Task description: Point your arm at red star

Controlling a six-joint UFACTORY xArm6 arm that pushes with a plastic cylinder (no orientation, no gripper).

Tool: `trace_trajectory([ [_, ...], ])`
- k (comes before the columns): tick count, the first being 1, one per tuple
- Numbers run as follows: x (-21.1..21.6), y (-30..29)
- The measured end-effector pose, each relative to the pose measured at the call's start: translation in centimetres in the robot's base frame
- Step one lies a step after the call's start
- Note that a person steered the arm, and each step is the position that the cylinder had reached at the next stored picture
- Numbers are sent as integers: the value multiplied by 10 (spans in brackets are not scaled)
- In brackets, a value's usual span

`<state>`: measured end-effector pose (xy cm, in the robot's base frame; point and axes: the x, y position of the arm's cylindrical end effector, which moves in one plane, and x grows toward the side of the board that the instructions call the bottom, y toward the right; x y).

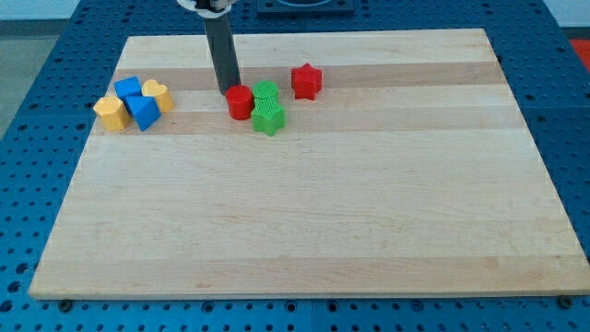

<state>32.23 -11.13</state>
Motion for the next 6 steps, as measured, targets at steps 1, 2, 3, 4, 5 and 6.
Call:
trace_trajectory([
  [1,0,1],
  [2,0,1],
  [3,6,7],
  [4,10,12],
  [5,-4,12],
  [6,-65,18],
])
